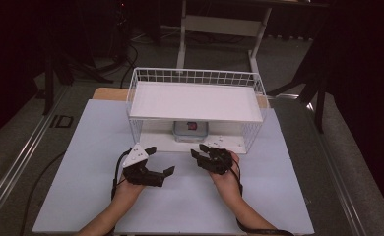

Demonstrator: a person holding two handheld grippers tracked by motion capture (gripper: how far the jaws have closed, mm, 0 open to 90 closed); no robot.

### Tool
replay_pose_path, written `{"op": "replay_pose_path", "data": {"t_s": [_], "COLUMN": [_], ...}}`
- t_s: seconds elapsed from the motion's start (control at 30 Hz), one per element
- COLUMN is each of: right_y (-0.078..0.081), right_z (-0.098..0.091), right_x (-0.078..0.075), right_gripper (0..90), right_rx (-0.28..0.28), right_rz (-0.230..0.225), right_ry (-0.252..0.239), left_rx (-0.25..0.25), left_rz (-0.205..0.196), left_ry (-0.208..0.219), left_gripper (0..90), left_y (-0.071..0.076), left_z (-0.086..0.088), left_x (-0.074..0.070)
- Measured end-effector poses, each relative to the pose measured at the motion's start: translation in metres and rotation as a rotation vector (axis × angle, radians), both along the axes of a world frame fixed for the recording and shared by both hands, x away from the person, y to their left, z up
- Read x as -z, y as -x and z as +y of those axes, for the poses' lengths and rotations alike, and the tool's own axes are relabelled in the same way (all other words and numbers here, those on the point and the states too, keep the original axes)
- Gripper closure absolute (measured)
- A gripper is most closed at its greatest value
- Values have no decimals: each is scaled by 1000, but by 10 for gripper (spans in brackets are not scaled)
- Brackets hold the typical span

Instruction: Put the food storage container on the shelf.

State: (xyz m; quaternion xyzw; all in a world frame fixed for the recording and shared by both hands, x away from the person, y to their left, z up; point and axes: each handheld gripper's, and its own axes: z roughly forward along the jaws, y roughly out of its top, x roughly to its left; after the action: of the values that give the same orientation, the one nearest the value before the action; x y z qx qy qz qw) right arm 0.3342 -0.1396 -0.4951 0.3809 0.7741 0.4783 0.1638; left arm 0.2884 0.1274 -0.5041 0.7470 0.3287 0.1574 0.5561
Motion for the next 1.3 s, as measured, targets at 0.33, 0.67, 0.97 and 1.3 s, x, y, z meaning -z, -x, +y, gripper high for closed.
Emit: {"op": "replay_pose_path", "data": {"t_s": [0.33, 0.67, 0.97, 1.3], "right_y": [20, 32, 44, 51], "right_z": [-23, -50, -61, -81], "right_x": [-12, -16, -18, -20], "right_gripper": [142, 147, 147, 147], "right_rx": [2, -49, -92, -65], "right_rz": [-26, -45, -56, -61], "right_ry": [-94, -60, -53, -47], "left_rx": [136, 165, 158, 132], "left_rz": [-46, -14, -1, 31], "left_ry": [-17, -8, -19, -9], "left_gripper": [18, 18, 18, 18], "left_y": [8, 15, 23, 31], "left_z": [-17, -10, 1, 15], "left_x": [-22, -28, -26, -17]}}
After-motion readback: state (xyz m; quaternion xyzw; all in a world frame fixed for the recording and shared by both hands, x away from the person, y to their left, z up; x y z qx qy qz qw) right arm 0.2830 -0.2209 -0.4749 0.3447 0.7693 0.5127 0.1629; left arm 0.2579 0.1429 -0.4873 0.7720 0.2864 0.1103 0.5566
